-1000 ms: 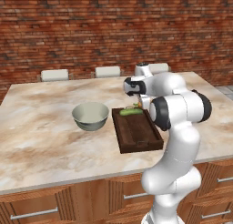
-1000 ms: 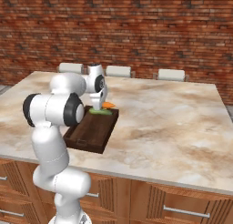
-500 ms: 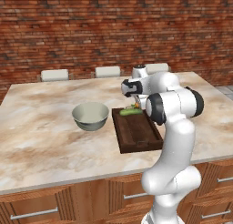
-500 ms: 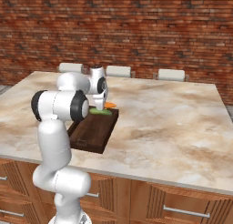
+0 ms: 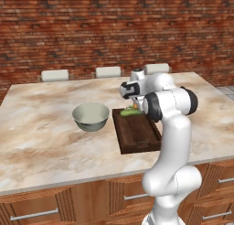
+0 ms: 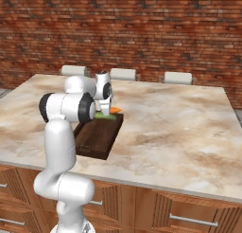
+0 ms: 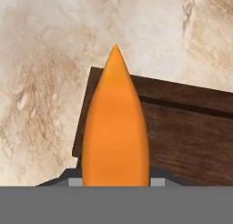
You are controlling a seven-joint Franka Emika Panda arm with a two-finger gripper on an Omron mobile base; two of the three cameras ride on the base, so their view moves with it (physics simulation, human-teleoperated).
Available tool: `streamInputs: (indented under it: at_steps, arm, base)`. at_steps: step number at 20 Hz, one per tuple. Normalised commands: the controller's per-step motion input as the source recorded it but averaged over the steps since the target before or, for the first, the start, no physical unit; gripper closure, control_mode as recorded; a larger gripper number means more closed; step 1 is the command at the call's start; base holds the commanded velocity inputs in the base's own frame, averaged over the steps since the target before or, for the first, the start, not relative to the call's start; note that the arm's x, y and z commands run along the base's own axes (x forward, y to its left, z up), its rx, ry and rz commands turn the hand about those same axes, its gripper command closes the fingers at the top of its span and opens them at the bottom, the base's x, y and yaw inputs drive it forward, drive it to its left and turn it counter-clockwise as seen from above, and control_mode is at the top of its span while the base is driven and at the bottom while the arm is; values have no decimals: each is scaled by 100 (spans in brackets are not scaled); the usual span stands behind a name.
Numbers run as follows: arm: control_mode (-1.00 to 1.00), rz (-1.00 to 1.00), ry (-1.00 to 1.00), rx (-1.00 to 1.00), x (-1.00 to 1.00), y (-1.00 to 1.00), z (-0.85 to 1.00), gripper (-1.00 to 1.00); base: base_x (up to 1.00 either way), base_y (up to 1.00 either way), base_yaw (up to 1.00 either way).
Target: Place the two vegetables and bowl onto the tray for setting up a vegetable dip station.
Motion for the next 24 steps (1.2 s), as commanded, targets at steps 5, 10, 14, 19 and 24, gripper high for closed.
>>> streamInputs:
  at_steps: [5,10,14,19,24]
  arm:
    - [-100,4,1,0,14,0,-17,100]
    - [-100,2,3,0,0,0,-8,100]
    - [-100,0,3,0,-3,0,-5,100]
    - [-100,0,1,0,-2,1,-19,100]
    - [-100,0,0,0,-1,11,-35,100]
  base:
    - [0,0,0]
    - [0,0,0]
    - [0,0,0]
    - [0,0,0]
    - [0,0,0]
